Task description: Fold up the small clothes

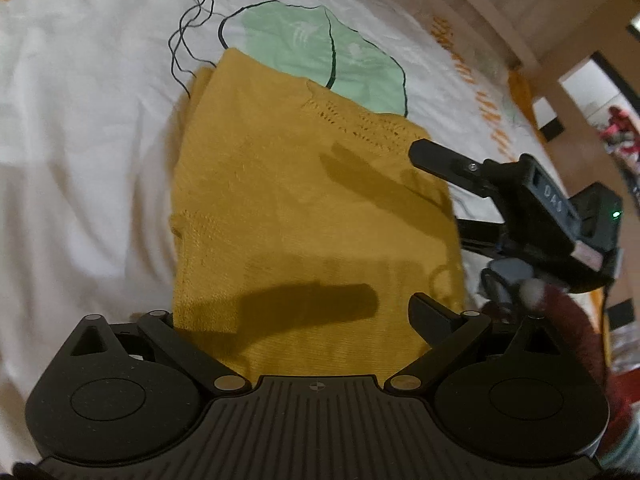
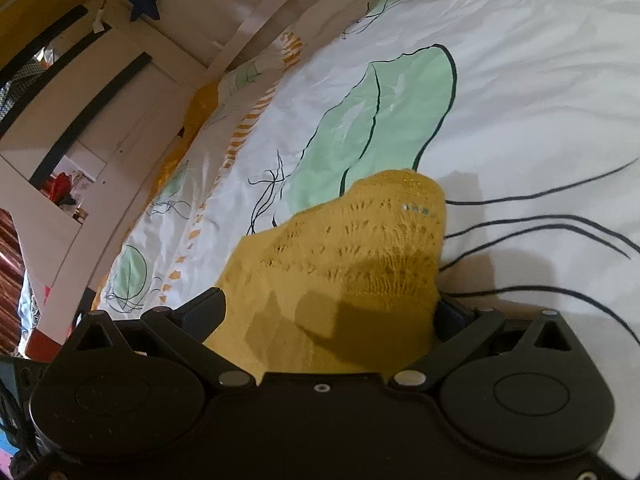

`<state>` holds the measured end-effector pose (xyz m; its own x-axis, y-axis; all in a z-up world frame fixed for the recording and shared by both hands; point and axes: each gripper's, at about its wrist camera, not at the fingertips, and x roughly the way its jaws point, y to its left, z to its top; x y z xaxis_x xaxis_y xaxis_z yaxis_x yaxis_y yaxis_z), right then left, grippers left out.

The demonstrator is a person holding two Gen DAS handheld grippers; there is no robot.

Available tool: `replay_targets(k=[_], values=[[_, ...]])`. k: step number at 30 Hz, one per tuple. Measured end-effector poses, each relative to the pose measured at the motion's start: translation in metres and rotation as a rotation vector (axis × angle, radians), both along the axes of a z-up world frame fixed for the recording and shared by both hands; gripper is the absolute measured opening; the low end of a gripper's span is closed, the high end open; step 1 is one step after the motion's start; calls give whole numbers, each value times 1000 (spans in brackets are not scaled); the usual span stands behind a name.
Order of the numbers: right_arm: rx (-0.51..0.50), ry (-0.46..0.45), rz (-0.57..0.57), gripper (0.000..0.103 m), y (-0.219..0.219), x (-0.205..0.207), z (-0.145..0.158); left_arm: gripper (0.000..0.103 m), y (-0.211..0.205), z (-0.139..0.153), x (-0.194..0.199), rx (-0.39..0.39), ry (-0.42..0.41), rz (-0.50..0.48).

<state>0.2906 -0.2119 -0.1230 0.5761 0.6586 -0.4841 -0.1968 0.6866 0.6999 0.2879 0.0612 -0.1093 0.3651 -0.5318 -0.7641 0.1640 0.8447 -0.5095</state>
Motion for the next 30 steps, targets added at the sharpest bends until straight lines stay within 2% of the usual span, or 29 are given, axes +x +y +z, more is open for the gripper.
replay_targets(k=[1,4,5,7,8,9,10,11,13,17,21,25,30], values=[[1,-1,6,103,-1,0,0,99,1,0,0,-16,9,5],[8,-16,32,103,-4,-3,-1,80,5,1,-3,-28,27,26],[11,-22,40,103,-5,-5,-1,78,6,2,-5,-25,28,29],[12,-28,49,103,-5,-7,-1,58,8,4,-8,-24,30,40],[11,-27,50,103,-5,-7,0,53,9,5,-9,-21,31,50],[9,-24,51,103,-4,-7,0,43,9,4,-6,-17,32,53],[2,-19,49,100,-3,-7,1,34,8,3,-5,-12,32,54],[-13,-11,44,78,-1,-7,3,30,8,2,-3,-10,31,53],[-64,22,31,42,2,-6,3,21,9,2,-2,-18,35,51],[-48,45,1,40,-3,-15,9,20,12,6,-6,-73,37,32],[-33,72,-17,39,-13,-35,23,19,12,7,-21,-144,94,33],[-48,107,-19,39,-28,-67,33,19,-4,16,-55,-135,85,-33],[-64,159,-6,39,-46,-120,39,19,-20,28,-108,-172,93,-93]])
